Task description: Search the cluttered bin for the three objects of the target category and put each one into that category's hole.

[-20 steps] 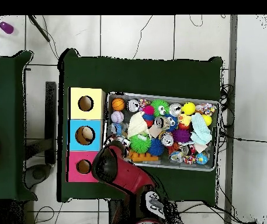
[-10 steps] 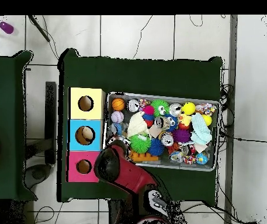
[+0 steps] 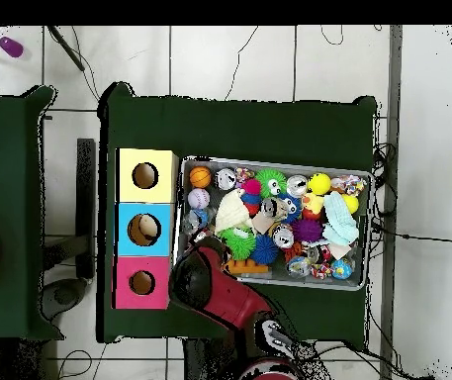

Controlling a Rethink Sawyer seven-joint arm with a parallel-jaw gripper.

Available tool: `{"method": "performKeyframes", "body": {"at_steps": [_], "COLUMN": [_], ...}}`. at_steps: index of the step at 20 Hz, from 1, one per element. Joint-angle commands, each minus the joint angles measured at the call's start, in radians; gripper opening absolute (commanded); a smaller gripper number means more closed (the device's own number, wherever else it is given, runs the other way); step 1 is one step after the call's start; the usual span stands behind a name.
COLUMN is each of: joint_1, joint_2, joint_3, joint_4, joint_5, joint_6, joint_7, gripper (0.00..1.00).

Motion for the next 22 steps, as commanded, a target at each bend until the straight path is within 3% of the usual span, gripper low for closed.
{"method": "performKeyframes", "body": {"at_steps": [1,10,19,22], "joint_1": [-0.03,-0.007,0.102,0.134], "joint_2": [0.037,-0.044,-0.083,-0.067], "joint_3": [0.112,0.064,-0.058,-0.089], "joint_4": [-0.008,-0.011,-0.072,-0.096], "joint_5": [-0.019,0.028,0.117,0.133], "joint_6": [-0.067,0.107,0.337,0.359], "joint_7": [0.29,0.201,0.179,0.194], "gripper": [1.0,1.0,1.0,1.0]}}
